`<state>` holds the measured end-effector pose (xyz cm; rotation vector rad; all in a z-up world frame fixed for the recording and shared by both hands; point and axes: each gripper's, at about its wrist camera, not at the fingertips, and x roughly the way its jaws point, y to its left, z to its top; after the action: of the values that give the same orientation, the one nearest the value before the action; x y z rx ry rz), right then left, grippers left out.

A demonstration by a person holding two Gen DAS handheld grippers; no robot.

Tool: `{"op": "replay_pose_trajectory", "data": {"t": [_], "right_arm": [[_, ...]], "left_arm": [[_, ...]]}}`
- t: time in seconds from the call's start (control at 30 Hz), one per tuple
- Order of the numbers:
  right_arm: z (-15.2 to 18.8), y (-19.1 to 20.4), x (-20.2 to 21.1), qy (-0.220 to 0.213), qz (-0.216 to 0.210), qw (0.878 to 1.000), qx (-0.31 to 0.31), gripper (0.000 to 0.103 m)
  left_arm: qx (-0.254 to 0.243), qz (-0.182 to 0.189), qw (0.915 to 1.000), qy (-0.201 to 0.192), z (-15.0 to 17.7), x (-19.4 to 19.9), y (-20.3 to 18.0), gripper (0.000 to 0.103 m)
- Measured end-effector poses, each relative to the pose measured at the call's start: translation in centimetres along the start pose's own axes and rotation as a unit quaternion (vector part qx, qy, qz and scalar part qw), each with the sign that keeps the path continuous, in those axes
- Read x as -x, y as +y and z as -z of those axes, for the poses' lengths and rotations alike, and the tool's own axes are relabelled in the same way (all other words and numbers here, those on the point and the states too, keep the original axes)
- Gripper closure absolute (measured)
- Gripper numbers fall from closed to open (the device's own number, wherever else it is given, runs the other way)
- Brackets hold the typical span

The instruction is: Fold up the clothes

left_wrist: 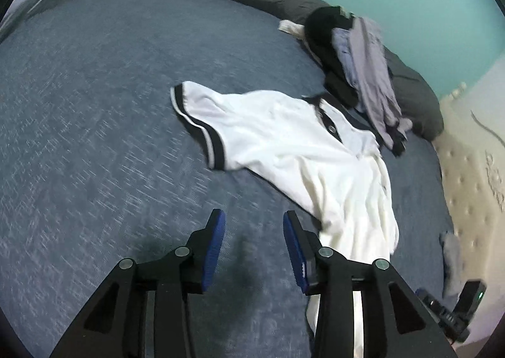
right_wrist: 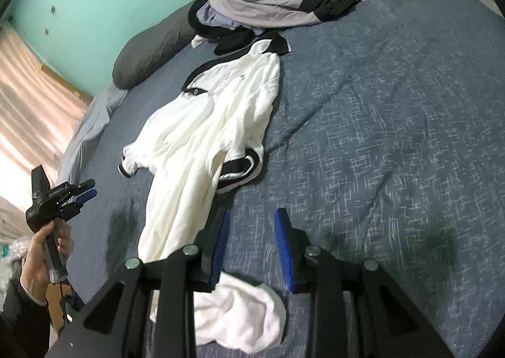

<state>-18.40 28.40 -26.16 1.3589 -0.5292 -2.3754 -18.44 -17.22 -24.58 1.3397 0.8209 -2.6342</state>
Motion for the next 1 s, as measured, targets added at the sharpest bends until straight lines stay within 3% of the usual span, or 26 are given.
{"op": "replay_pose_trajectory", "data": {"t": [0.1,0.17,0.5,1.0], "right_arm": [[0.1,-0.1,0.2,0.012,0.007,1.0,-0.01,0.074],[0.4,-0.2,0.5,0.015,0.006,1.0,-0.02,0.074],[0.6,-0.3,1.3,0.016,0.005,0.999,-0.042,0.074],[0.5,-1.2,-0.7,0.032,0.04,0.998,-0.048,0.074]], "left_arm": [[-0.012,0.02,0.9997,0.005,1.5,0.2,-1.7,0.055],[-0.028,0.029,0.9991,0.009,2.8,0.2,-3.0,0.045],[-0.045,0.071,0.9955,0.044,6.8,-3.0,-5.2,0.045],[-0.097,0.072,0.9903,0.069,9.2,-6.9,-7.0,0.045]]}}
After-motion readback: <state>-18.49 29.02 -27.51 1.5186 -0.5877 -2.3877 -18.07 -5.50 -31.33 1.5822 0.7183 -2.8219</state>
